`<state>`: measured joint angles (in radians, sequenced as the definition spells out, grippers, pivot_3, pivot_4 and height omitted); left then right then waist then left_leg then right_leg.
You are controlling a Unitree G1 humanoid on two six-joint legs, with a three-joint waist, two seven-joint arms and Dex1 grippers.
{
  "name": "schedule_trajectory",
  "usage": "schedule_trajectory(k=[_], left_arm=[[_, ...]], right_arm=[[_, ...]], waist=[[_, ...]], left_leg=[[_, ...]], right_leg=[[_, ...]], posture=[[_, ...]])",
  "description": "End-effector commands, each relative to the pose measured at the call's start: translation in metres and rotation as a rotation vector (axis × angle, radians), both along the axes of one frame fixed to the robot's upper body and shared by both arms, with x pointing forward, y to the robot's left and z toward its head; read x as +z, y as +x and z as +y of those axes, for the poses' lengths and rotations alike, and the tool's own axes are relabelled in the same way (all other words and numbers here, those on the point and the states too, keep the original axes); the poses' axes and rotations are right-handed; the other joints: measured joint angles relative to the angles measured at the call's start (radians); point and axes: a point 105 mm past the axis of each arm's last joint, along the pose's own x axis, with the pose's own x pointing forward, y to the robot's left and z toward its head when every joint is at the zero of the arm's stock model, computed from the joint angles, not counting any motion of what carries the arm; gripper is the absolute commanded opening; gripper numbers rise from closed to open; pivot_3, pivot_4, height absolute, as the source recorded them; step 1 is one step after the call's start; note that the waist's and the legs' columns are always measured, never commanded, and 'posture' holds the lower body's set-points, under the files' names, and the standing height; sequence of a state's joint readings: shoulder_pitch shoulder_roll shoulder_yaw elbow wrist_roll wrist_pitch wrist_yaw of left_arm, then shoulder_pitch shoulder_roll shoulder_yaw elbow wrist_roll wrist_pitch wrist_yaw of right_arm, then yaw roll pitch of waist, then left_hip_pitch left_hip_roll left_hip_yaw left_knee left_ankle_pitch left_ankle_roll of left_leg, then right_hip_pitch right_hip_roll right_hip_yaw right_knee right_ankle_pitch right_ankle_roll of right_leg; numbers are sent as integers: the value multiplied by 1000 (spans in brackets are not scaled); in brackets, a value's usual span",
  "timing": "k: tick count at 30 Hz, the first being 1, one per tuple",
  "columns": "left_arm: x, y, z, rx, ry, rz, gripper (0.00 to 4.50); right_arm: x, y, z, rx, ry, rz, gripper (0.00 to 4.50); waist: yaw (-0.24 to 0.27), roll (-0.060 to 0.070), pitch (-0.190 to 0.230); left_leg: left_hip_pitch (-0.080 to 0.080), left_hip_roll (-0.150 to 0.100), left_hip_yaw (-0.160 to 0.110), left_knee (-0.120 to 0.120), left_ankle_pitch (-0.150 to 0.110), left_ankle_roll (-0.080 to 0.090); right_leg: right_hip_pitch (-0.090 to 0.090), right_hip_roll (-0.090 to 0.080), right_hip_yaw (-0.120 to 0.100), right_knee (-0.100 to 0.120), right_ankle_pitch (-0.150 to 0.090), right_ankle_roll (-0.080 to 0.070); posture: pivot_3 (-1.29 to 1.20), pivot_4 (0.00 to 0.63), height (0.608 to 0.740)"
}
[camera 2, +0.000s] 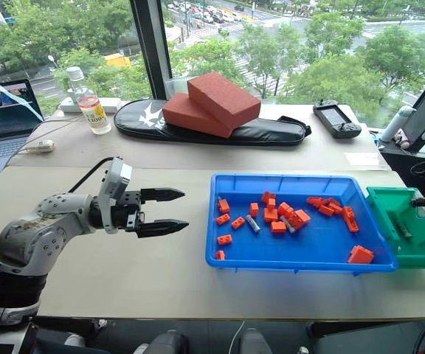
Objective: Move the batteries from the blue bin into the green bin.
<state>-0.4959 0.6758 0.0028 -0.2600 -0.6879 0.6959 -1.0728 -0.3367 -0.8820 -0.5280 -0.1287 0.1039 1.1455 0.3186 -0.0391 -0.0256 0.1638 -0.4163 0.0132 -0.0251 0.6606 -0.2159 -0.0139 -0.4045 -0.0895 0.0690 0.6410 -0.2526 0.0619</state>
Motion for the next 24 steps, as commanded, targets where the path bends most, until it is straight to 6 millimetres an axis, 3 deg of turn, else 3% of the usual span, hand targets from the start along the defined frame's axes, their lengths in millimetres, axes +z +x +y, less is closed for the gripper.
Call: schedule_trajectory(k=[1,6,8,11,13,15,18,24], left_arm=[[7,-1,-2,-14,-2,-46,4500],[7,0,-1,-11,-2,-47,4500],[8,0,-1,-9,-2,-49,4500],[10,1,-1,-4,-6,-55,4500],[11,1,0,-5,-6,-59,4500],[12,0,-1,-11,-5,-61,4500],[11,-1,-1,-16,-2,-62,4500],[11,0,-2,-19,-5,-61,4500]], right_arm=[[20,-4,-2,-15,-29,-73,2622],[36,0,-2,-21,-43,-155,4190],[50,8,10,35,-28,-234,4418],[57,26,71,359,103,-311,4418],[41,23,119,604,160,-239,4418],[18,11,150,764,186,-125,4418],[-6,4,155,792,204,-14,4418],[-26,13,145,750,196,48,4418]], waist=[[0,0,0],[0,0,0],[-2,0,0],[-7,0,0],[-7,0,0],[-2,0,0],[13,0,0],[20,0,0]], left_leg=[[0,0,0,0,0,0],[0,0,0,0,0,0],[0,0,0,0,0,0],[0,1,0,0,0,0],[0,1,-1,0,0,0],[0,1,-2,-1,0,0],[-1,0,-2,0,0,0],[-2,-1,-1,1,0,0]], right_leg=[[0,0,0,0,0,0],[0,0,0,0,0,0],[0,0,0,0,0,0],[0,1,0,0,0,0],[0,2,0,0,0,0],[0,2,0,0,0,0],[1,0,-1,-1,0,0],[0,-1,0,-2,0,1]], posture=[[0,150,740],[0,150,740],[0,150,740],[0,150,740],[0,150,740],[0,150,740],[0,150,740],[0,150,740]])
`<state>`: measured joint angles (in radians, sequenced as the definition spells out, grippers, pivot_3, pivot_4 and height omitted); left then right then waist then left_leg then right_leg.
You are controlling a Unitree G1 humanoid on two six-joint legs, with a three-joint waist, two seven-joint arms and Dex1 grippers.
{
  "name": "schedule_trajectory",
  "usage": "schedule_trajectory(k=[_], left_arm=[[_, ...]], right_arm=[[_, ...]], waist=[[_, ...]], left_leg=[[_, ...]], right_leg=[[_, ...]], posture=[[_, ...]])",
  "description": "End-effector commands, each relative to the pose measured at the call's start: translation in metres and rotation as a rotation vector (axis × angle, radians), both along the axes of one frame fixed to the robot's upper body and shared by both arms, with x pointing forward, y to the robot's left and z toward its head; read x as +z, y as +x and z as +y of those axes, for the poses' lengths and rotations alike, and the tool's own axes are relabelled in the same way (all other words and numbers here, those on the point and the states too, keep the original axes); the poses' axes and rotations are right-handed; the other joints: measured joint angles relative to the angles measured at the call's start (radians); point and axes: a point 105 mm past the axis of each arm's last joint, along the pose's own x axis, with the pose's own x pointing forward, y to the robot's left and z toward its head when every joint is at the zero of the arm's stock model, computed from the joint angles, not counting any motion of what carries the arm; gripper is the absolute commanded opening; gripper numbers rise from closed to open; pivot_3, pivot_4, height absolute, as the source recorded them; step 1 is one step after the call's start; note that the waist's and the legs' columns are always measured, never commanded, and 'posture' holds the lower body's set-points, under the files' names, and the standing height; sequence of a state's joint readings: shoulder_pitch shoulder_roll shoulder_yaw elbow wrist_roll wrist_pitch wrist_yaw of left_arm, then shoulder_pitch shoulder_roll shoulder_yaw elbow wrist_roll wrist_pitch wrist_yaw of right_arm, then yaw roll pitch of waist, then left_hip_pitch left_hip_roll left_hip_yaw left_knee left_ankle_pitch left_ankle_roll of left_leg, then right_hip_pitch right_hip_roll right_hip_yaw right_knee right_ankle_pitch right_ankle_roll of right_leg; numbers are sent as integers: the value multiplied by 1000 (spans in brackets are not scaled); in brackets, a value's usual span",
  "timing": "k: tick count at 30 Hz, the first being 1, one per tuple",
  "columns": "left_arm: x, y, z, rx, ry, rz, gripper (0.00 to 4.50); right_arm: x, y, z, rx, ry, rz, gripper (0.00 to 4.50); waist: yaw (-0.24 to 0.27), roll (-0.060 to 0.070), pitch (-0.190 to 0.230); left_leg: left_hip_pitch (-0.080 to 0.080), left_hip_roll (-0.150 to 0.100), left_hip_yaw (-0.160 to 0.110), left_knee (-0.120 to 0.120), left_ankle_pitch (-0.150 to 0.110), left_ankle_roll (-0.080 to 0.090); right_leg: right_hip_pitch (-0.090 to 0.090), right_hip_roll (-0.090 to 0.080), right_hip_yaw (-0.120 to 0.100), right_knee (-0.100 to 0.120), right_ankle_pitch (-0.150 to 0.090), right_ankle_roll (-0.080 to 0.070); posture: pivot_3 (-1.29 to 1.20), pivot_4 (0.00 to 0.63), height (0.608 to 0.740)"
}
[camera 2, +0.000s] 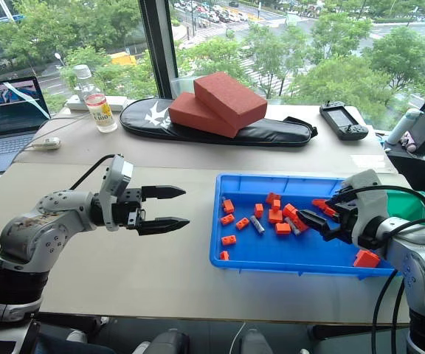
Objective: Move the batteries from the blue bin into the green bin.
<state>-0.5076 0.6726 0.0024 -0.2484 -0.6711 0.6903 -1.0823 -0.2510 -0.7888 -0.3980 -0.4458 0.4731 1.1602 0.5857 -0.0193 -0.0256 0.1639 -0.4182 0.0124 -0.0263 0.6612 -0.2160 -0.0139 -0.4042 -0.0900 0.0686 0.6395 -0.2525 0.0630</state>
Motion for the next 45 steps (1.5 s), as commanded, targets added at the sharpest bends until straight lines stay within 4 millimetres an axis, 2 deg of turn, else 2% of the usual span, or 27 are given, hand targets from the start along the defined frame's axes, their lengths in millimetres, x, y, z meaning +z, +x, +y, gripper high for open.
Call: schedule_trajectory(k=[1,9,13,25,28,31,33,34,35,37,39,45], left_arm=[[10,-3,-2,-21,-10,-51,4500],[10,-4,-2,-18,-6,-51,4500],[10,-5,0,-12,-3,-52,4500],[11,-5,3,6,-1,-53,4500],[11,-5,3,8,0,-54,4500],[11,-5,3,11,0,-55,4500],[11,-5,3,11,0,-55,4500],[11,-4,3,11,0,-54,4500],[11,-4,3,12,0,-54,4500],[11,-4,3,13,1,-55,4500],[11,-5,3,14,2,-56,4500],[11,-5,4,15,2,-54,4500]], right_arm=[[-5,6,-2,3,-51,-2,4418],[-28,21,2,19,-37,46,4418],[-38,28,-2,-6,-24,64,4418],[-43,33,2,13,46,67,4418],[-45,31,7,38,49,71,3724],[-45,31,8,43,51,71,2557],[-45,32,9,47,64,69,2202],[-44,32,9,47,67,67,1711],[-44,32,9,48,69,65,1483],[-41,32,8,39,75,50,1470],[-29,31,2,14,86,11,1470],[-3,22,-32,-115,6,-49,1470]], waist=[[-2,0,0],[-8,0,0],[-6,0,0],[-6,0,0],[-5,0,0],[-6,0,0],[-5,0,0],[-5,0,0],[-6,0,0],[-6,0,0],[-5,0,0],[0,0,0]], left_leg=[[0,0,0,0,0,0],[0,0,0,0,0,0],[0,0,0,0,0,0],[0,0,0,0,0,0],[0,0,0,0,0,0],[0,0,0,0,0,0],[0,0,0,0,0,0],[0,0,0,0,0,0],[0,0,0,0,0,0],[0,0,0,0,0,0],[0,0,0,0,0,0],[0,0,0,0,0,0]], right_leg=[[0,0,0,0,0,0],[0,0,0,1,0,0],[0,0,0,1,0,0],[0,0,0,1,0,0],[0,0,0,1,0,0],[0,0,0,1,0,0],[0,0,0,1,0,0],[0,0,0,1,0,0],[0,0,0,1,0,0],[0,0,0,1,0,0],[0,0,0,1,0,0],[0,0,0,1,0,0]], posture=[[0,150,740],[0,150,740],[0,150,740],[0,150,740],[0,150,740],[0,150,740],[0,150,740],[0,150,740],[0,150,740],[0,150,740],[0,150,740],[0,150,740]])
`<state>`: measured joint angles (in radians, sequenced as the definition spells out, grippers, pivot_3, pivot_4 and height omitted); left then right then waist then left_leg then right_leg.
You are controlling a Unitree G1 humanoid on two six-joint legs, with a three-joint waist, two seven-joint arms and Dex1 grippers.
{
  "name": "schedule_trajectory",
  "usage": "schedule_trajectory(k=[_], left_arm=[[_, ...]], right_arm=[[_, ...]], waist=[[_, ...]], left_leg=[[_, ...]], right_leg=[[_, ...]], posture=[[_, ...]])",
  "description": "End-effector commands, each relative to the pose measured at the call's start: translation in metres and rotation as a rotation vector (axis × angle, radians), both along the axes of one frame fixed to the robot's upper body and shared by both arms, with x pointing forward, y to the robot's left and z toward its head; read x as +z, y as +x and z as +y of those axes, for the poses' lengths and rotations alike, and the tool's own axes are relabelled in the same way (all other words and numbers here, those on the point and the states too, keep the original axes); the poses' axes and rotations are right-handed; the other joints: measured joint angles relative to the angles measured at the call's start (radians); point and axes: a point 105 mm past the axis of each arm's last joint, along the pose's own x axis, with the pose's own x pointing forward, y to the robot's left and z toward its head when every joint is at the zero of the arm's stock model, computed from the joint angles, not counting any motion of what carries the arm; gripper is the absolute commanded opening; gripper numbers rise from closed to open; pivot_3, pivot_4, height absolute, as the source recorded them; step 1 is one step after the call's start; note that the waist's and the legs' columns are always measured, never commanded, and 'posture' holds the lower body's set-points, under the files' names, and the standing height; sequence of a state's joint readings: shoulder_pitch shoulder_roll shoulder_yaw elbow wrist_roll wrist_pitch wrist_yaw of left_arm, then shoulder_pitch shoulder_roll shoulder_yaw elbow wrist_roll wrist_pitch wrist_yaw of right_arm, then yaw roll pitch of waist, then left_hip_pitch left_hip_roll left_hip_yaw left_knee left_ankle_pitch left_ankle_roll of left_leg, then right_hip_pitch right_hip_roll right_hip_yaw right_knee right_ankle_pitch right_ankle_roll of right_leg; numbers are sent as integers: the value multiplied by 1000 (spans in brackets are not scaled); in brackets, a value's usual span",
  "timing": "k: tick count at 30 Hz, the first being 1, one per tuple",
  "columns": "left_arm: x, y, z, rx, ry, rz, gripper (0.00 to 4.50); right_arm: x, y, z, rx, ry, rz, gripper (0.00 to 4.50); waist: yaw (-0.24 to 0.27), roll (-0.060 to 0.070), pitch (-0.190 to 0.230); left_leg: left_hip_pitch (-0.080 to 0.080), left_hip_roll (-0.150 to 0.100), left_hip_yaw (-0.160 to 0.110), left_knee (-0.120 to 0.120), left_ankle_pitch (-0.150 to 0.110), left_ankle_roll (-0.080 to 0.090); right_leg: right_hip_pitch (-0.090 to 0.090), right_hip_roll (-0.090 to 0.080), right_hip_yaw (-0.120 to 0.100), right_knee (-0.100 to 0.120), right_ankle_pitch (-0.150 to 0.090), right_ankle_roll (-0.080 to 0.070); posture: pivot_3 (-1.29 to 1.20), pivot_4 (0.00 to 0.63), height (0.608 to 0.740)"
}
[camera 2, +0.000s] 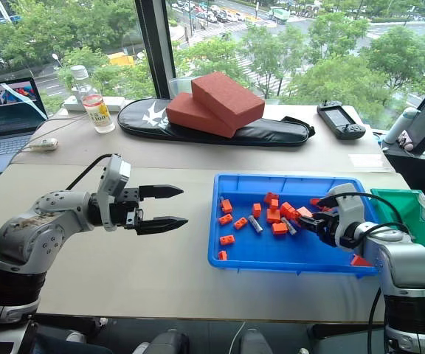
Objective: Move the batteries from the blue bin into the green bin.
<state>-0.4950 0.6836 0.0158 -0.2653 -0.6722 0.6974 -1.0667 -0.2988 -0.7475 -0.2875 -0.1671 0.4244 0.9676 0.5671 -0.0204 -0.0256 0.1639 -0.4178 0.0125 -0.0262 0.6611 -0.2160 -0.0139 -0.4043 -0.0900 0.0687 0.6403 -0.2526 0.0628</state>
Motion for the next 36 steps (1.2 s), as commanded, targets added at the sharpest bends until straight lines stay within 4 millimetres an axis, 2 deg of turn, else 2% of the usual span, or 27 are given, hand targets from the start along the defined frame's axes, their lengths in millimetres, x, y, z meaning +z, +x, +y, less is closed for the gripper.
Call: schedule_trajectory(k=[1,3,6,10,12,13,18,19,22,25,29,32,36], left_arm=[[10,-5,1,-10,-4,-47,4500],[9,-5,1,-12,-3,-45,4500],[9,-4,0,-19,-2,-42,4500],[8,-4,-2,-26,-1,-40,4500],[8,-4,-2,-28,-1,-40,4500],[8,-3,-2,-29,1,-41,4500],[8,-3,-2,-33,3,-41,4500],[8,-3,-2,-34,3,-41,4500],[8,-3,-2,-36,2,-41,4500],[8,-3,-2,-38,3,-39,4500],[8,-4,-3,-41,1,-39,4500],[8,-4,-3,-38,-1,-40,4500],[9,-4,-2,-32,2,-41,4500]], right_arm=[[34,-10,-27,-94,-83,-88,1470],[39,-15,-34,-123,-114,-84,1470],[28,-24,-48,-185,-189,-17,1470],[22,-29,-54,-229,-193,-11,1470],[21,-30,-54,-232,-192,-11,2473],[22,-30,-53,-228,-187,-14,2621],[38,-27,-39,-173,-156,-84,4393],[43,-25,-34,-152,-146,-103,4482],[49,-22,-22,-101,-133,-129,4482],[46,-11,9,-8,-79,-129,4482],[26,8,46,64,-24,-102,4482],[13,17,49,66,-31,-78,4482],[6,25,48,62,-34,-75,4482]], waist=[[2,0,0],[2,0,0],[3,0,0],[-2,0,0],[-4,0,0],[-3,0,0],[-2,0,0],[-4,0,0],[-3,0,0],[-5,0,0],[-13,0,0],[-13,0,0],[-4,0,0]], left_leg=[[0,0,0,0,0,0],[0,0,0,0,0,0],[0,0,0,0,0,0],[0,0,0,0,0,0],[0,0,0,0,0,0],[0,0,0,0,0,0],[0,0,0,0,0,0],[0,0,0,0,0,0],[0,0,0,0,0,0],[0,0,0,0,0,0],[0,1,0,0,0,0],[0,0,0,0,0,0],[0,0,0,0,0,0]], right_leg=[[0,0,0,0,0,0],[0,0,0,0,0,0],[0,0,0,0,0,0],[0,0,0,0,0,0],[0,0,0,0,0,0],[0,0,0,0,0,0],[0,0,0,0,0,0],[0,0,0,0,0,0],[0,0,0,0,0,0],[0,0,0,0,0,0],[0,1,0,0,0,0],[0,1,0,0,0,0],[0,0,0,0,0,0]], posture=[[0,150,740],[0,150,740],[0,150,740],[0,150,740],[0,150,740],[0,150,740],[0,150,740],[0,150,740],[0,150,740],[0,150,740],[0,150,740],[0,150,740],[0,150,740]])
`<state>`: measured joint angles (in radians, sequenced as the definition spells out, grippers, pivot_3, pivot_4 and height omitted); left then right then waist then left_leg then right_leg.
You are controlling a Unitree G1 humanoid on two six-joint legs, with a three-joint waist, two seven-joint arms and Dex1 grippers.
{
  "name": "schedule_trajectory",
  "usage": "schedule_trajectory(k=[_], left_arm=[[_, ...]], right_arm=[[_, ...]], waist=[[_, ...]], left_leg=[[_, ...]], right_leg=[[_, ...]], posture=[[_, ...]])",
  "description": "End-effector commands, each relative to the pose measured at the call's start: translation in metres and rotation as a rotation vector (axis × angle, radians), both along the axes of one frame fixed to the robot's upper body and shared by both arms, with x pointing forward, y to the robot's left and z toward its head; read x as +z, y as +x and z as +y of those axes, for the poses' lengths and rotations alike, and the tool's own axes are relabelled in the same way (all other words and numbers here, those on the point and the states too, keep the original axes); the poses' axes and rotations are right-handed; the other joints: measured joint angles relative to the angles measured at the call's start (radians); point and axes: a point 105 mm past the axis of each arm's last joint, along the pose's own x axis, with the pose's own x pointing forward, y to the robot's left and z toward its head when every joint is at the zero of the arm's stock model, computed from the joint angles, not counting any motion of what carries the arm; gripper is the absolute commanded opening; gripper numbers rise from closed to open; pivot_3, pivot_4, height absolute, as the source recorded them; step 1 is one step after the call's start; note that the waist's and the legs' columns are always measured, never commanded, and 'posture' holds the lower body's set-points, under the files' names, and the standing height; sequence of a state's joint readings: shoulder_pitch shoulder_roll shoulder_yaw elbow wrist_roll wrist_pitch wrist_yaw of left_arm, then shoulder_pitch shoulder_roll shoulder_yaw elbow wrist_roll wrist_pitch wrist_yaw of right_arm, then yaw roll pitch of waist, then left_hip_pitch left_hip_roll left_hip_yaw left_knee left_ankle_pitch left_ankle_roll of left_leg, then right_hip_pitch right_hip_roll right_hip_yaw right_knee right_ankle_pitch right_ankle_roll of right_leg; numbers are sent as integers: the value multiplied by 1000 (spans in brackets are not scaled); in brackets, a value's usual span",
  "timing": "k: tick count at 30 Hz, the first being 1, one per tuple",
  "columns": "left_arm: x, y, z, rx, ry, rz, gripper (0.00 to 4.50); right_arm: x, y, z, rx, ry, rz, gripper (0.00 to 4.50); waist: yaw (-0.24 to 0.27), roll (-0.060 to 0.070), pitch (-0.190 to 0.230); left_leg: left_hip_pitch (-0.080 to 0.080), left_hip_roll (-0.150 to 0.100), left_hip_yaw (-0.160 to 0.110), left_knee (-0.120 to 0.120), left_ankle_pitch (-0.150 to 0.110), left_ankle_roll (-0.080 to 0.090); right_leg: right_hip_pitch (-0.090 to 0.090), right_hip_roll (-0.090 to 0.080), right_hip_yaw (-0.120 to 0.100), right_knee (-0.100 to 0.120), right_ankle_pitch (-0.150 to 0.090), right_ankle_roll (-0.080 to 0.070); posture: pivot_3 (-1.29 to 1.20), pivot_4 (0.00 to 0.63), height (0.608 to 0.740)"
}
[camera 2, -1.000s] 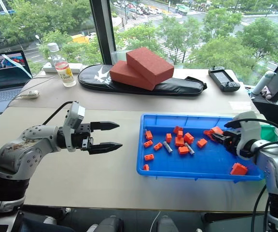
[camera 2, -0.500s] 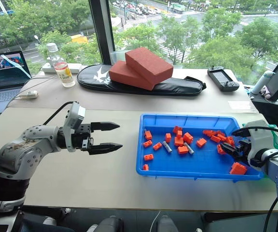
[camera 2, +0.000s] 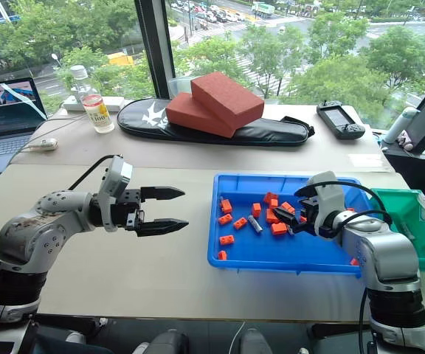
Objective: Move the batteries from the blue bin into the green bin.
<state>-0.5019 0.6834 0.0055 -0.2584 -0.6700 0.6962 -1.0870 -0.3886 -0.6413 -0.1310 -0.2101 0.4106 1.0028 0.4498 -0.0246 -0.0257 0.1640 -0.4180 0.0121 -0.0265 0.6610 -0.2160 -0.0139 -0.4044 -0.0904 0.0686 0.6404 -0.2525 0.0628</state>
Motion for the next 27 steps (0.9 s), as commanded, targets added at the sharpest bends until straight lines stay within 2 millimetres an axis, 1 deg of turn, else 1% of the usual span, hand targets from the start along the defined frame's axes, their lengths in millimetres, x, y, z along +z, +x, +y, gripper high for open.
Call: schedule_trajectory(k=[1,10,12,13,15,18,19,23,26,27], left_arm=[[10,-3,0,-7,-4,-48,4500],[10,-4,2,12,-4,-52,4500],[10,-4,3,14,-4,-52,4500],[10,-4,3,15,-5,-51,4500],[10,-4,3,16,-5,-51,4500],[10,-5,3,17,-6,-51,4500],[10,-5,3,18,-6,-50,4500],[10,-5,3,19,-6,-51,4500],[10,-5,3,21,-4,-53,4500],[10,-5,4,21,-4,-53,4500]], right_arm=[[12,10,-6,-12,-23,-71,4482],[0,14,-10,-20,-14,-37,4482],[-1,14,-9,-14,-11,-30,3976],[-1,14,-9,-11,-7,-29,3811],[-1,14,-7,-6,-4,-29,3077],[-1,14,-5,3,1,-32,2120],[-2,14,-5,3,2,-32,1713],[1,15,-4,6,10,-43,429],[12,15,-10,-14,14,-82,412],[21,13,-19,-47,18,-107,412]], waist=[[1,0,0],[-5,0,0],[-6,0,0],[-6,0,0],[-6,0,0],[-7,0,0],[-7,0,0],[-8,0,0],[-10,0,0],[-10,0,0]], left_leg=[[0,0,0,0,0,0],[0,1,0,0,0,0],[0,1,0,0,0,0],[0,1,0,0,0,0],[0,1,0,0,0,0],[0,1,0,0,0,0],[0,1,0,0,0,0],[0,1,0,0,0,0],[0,1,0,0,0,0],[0,1,0,0,0,0]], right_leg=[[0,0,0,0,0,0],[0,1,0,0,0,0],[0,1,0,1,0,0],[0,1,0,1,0,0],[0,1,0,0,0,0],[0,1,0,0,0,0],[0,1,0,1,0,0],[0,1,0,0,0,0],[0,1,0,1,0,0],[0,1,0,1,0,0]], posture=[[0,150,740],[0,150,740],[0,150,740],[0,150,740],[0,150,740],[0,150,740],[0,150,740],[0,150,740],[0,150,740],[0,150,740]])
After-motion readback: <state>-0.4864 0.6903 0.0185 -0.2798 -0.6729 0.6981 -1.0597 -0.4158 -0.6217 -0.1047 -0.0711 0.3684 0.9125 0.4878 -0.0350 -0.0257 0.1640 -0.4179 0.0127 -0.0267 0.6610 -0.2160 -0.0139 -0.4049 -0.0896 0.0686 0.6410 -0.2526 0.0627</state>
